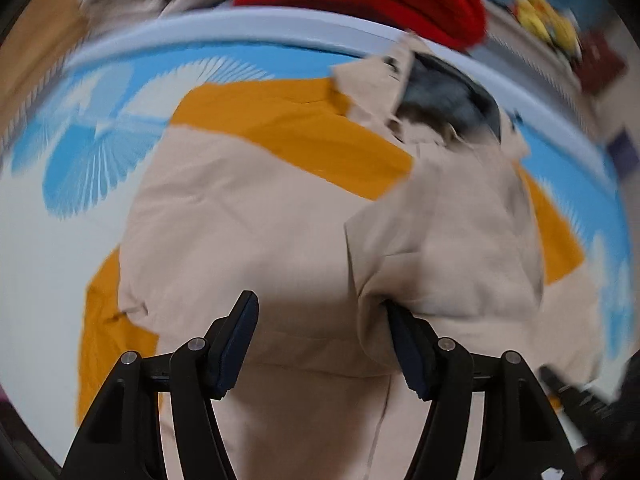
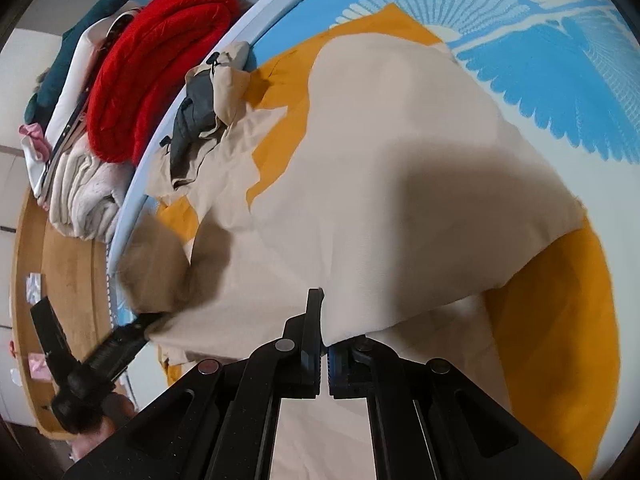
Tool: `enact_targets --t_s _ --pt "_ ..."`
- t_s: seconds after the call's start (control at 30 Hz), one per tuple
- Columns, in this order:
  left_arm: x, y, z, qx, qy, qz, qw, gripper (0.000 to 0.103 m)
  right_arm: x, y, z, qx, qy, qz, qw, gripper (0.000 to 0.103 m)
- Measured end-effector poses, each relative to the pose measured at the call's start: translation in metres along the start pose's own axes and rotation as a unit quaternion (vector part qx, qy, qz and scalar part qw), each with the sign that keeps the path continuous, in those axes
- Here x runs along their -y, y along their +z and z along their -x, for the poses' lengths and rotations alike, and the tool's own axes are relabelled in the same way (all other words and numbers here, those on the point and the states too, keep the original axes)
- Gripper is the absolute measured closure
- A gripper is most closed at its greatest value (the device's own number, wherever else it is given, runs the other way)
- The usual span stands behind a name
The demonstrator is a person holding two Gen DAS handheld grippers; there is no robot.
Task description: Fold large clothes
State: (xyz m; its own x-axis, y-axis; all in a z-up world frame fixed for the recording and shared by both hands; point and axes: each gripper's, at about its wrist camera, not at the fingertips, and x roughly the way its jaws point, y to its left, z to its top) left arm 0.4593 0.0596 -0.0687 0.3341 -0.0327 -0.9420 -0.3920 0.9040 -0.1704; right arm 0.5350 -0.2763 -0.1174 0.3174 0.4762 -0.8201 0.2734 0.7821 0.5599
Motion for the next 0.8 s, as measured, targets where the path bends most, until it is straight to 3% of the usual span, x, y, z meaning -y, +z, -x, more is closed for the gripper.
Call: enact_targets --t_s 0.17,0.33,0.4,0.43,0.47,0.53,0.67,0.73,0.8 --pt "-0.036 0.003 0.007 -0.016 -0.02 0.061 0.9978 0.045 -0.007 -0.003 -0.006 0.0 -0.016 0.01 1.0 0.101" --pt "-0.068 0.008 -0.002 -0.051 -0.081 0.108 0.9895 0.046 -0.007 -0.002 -0.013 -0.005 -0.027 -0.002 1.0 0.098" --pt "-0.078 0.009 -0.005 -0.056 -0.079 0.122 0.9877 0.059 -0.005 -0.003 -0.016 -0.008 -0.034 -0.008 0.999 0.095" --pt "-0.083 0.01 -0.006 -0.056 -0.073 0.125 0.9878 0.081 -0.004 -0.003 -0.018 -0.009 -0.037 -0.01 0.999 0.092" --pt "-0.086 0.01 -0.005 -0.056 -0.067 0.124 0.9885 0.095 -0.003 -0.003 -0.019 -0.011 -0.04 -0.014 0.999 0.091" --pt "-0.093 0.01 0.002 -0.042 -0.056 0.122 0.99 0.099 0.0 -0.003 -0.021 -0.013 -0.041 -0.02 0.999 0.087" --pt "-0.099 0.02 0.032 0.023 -0.047 0.107 0.9929 0.1 -0.004 -0.002 -0.019 -0.008 -0.037 -0.019 0.999 0.08" --pt "-0.11 0.026 0.046 0.058 -0.021 0.117 0.9913 0.1 -0.003 -0.001 -0.017 -0.004 -0.034 -0.023 0.999 0.069" --pt "-0.129 0.027 0.047 0.056 0.0 0.151 0.987 0.092 -0.001 0.0 -0.016 -0.003 -0.034 -0.031 0.999 0.068"
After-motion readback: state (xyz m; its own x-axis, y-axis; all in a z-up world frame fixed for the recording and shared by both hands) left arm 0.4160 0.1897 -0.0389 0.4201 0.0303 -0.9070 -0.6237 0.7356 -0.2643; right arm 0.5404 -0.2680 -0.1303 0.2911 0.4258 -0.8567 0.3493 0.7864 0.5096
